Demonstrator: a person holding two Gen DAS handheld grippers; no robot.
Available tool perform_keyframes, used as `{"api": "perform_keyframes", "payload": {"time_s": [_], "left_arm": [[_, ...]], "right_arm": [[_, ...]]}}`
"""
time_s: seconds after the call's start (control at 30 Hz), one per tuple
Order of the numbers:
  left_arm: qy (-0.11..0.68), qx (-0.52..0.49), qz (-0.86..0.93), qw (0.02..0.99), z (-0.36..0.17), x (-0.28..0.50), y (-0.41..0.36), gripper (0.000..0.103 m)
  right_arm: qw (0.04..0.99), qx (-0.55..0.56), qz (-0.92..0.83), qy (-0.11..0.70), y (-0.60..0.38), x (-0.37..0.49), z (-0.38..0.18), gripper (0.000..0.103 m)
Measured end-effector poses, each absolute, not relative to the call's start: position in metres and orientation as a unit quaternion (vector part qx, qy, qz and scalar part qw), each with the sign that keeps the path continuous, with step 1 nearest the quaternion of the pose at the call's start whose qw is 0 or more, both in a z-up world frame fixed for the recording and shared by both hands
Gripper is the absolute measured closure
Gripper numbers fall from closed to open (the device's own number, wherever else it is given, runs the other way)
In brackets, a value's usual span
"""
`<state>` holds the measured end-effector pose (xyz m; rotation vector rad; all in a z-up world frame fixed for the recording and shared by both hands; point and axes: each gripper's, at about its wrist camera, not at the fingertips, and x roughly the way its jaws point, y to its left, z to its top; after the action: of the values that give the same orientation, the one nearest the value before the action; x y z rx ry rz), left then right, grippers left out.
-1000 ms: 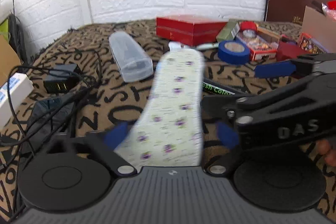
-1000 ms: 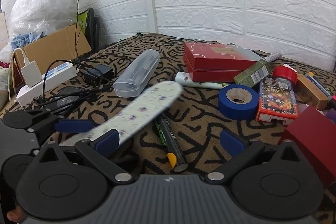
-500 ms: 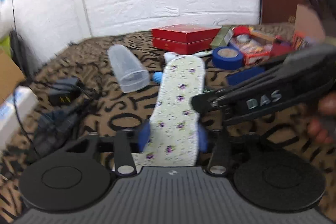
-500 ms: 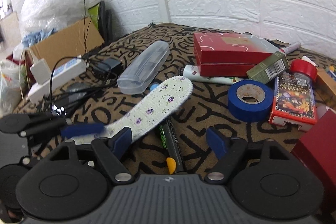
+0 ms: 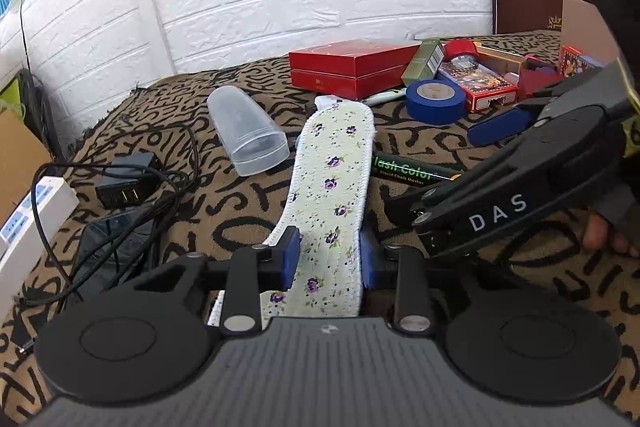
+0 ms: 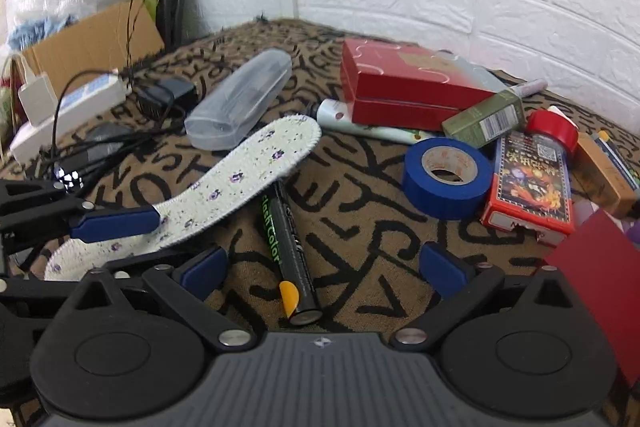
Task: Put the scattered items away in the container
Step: 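Grasp the insole with the left gripper while the right gripper grasps the black marker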
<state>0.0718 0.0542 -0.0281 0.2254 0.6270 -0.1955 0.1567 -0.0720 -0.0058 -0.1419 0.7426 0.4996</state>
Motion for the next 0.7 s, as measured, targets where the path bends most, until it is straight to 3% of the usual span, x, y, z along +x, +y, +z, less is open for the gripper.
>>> {"api": "perform_keyframes", "payload": {"time_s": [0.17,0.2,0.23,0.27,0.3,0.33,0.4,0.5,0.7], "left_arm": [[0.314,0.08,-0.1,0.941,-0.027,0.074,0.065,0.072],[0.315,0.077,-0.1,0.941,-0.026,0.074,0.065,0.072],[0.316,0.075,-0.099,0.94,-0.026,0.074,0.065,0.072],[0.317,0.074,-0.099,0.94,-0.026,0.075,0.065,0.072],[0.317,0.072,-0.099,0.94,-0.025,0.075,0.065,0.072],[0.318,0.07,-0.099,0.94,-0.025,0.075,0.065,0.072],[0.318,0.062,-0.099,0.941,-0.024,0.074,0.067,0.073],[0.311,0.054,-0.106,0.943,-0.02,0.069,0.07,0.087],[0.291,0.01,-0.124,0.949,0.0,0.055,0.08,0.094]], "right_arm": [[0.911,-0.077,0.246,0.321,-0.07,0.152,-0.016,0.0],[0.909,-0.083,0.254,0.319,-0.068,0.152,-0.014,0.007],[0.907,-0.087,0.265,0.315,-0.067,0.151,-0.011,0.03],[0.906,-0.09,0.274,0.309,-0.066,0.15,-0.008,0.044],[0.903,-0.097,0.287,0.305,-0.064,0.148,-0.006,0.073],[0.899,-0.108,0.299,0.302,-0.061,0.146,-0.005,0.086],[0.896,-0.133,0.306,0.294,-0.054,0.14,-0.005,0.089],[0.892,-0.137,0.315,0.294,-0.054,0.132,-0.001,0.089],[0.899,-0.109,0.313,0.287,-0.07,0.101,0.014,0.089]]}}
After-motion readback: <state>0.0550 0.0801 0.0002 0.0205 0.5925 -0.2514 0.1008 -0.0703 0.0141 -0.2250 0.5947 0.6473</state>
